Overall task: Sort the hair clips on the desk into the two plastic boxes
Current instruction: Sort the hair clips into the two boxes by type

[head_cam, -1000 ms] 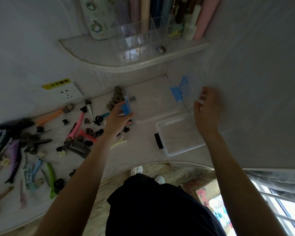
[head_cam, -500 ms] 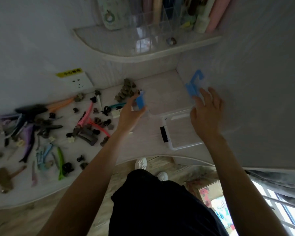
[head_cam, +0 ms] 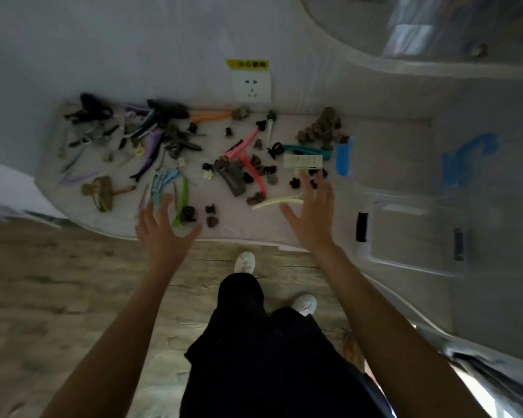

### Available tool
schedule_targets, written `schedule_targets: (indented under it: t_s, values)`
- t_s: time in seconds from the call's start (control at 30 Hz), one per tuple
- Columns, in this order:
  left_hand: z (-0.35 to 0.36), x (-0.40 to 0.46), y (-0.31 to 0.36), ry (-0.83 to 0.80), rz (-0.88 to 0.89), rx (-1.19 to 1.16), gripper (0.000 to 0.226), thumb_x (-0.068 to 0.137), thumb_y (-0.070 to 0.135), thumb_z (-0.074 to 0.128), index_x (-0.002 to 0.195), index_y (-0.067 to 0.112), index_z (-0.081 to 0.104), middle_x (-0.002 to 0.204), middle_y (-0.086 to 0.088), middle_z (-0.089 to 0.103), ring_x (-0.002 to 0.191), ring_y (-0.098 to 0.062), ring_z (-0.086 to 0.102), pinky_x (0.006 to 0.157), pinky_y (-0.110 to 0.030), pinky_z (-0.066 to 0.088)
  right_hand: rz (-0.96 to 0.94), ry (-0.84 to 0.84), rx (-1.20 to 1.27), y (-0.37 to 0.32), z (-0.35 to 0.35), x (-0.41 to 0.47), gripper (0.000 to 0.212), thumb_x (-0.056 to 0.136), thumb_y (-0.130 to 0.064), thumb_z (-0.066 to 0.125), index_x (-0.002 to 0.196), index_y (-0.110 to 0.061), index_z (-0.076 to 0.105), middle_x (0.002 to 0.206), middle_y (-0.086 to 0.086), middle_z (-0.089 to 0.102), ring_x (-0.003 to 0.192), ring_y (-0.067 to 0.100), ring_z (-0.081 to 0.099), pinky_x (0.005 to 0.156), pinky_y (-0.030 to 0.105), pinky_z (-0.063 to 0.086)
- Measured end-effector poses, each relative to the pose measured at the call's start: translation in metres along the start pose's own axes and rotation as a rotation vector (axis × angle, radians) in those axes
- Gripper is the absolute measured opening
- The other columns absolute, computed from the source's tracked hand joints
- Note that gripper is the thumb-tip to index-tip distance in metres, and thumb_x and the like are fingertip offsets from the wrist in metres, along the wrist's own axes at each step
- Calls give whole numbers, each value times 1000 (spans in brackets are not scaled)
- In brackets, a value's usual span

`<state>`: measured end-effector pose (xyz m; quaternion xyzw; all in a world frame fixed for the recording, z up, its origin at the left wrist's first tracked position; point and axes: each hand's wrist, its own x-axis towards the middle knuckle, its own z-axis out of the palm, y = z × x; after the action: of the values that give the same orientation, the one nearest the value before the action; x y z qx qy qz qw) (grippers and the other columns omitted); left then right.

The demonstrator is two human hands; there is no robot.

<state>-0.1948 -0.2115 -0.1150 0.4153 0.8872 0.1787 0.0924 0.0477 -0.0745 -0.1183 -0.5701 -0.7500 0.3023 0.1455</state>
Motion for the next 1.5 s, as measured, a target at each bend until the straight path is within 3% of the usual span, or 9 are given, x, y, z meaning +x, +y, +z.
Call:
schedule_targets:
  t_s: [0.17, 0.27, 0.4, 0.63, 0.77, 0.93, 1.17, 1.37, 1.5]
  values:
    - [32, 17, -18, -245, 69, 113, 122, 42, 99, 25, 145, 40, -2, 157, -12, -4, 143, -38, -7, 104, -71, 4, 218, 212, 139, 8, 14, 50, 75, 83, -55, 47, 146, -29, 15, 154, 21, 6, 143, 36, 7, 117, 50, 11]
    - [44, 31, -7, -282, 155, 112, 116, 47, 97, 28, 145, 38, 7, 156, -17, 2, 143, -40, -5, 105, -71, 2, 308, 281, 203, 1, 24, 75, 65, 86, -53, 41, 144, -28, 24, 153, 21, 15, 142, 34, 13, 116, 47, 12]
    - [46, 61, -3, -233, 210, 86, 98, 63, 83, 40, 145, 36, 12, 156, -14, 9, 143, -38, -2, 108, -67, 2, 339, 315, 211, -36, 65, 89, 57, 85, -51, 40, 135, -23, 44, 144, 25, 30, 129, 39, 32, 107, 54, 29]
    - [39, 100, -9, -130, 435, 70, 86, 74, 75, 43, 144, 32, 20, 154, -13, 19, 144, -29, 8, 112, -59, 0, 186, 192, 243, -104, 113, 107, 46, 94, -35, 45, 138, -25, 36, 150, 20, 15, 138, 33, 17, 113, 47, 24]
    - [36, 94, 10, -95, 679, -67, 59, 75, 43, 53, 132, 32, 43, 150, -9, 30, 143, -25, 11, 112, -63, 5, 119, 221, 157, -89, 86, 104, 40, 94, -26, 45, 132, -16, 45, 144, 21, 26, 134, 34, 22, 108, 37, 25]
    - [52, 78, 39, -161, 880, 81, 70, 73, 69, 55, 132, 33, 46, 152, -8, 29, 143, -27, 14, 113, -60, 2, -11, 298, -23, -43, 46, 97, 35, 93, -27, 45, 126, -14, 51, 138, 20, 37, 131, 35, 30, 111, 42, 26]
    - [66, 105, 41, -125, 864, 228, 68, 78, 54, 57, 139, 34, 37, 154, -10, 22, 142, -29, 7, 111, -60, -7, 281, 363, -173, 0, 8, 155, 56, 90, -40, 47, 141, -23, 32, 154, 15, 18, 141, 41, 9, 115, 51, 2]
    - [67, 115, 42, -121, 846, 206, 67, 78, 50, 60, 139, 35, 35, 152, -13, 26, 142, -29, 10, 111, -65, -1, 393, 431, 101, 14, 4, 187, 48, 93, -35, 47, 136, -16, 42, 147, 15, 35, 138, 34, 23, 114, 38, 21]
    - [69, 113, 43, -124, 833, 196, 69, 77, 48, 62, 139, 33, 35, 152, -13, 27, 141, -27, 9, 110, -64, -1, 200, 223, 200, -8, 19, 180, 42, 91, -27, 54, 132, -18, 48, 142, 16, 38, 135, 27, 26, 105, 25, 23]
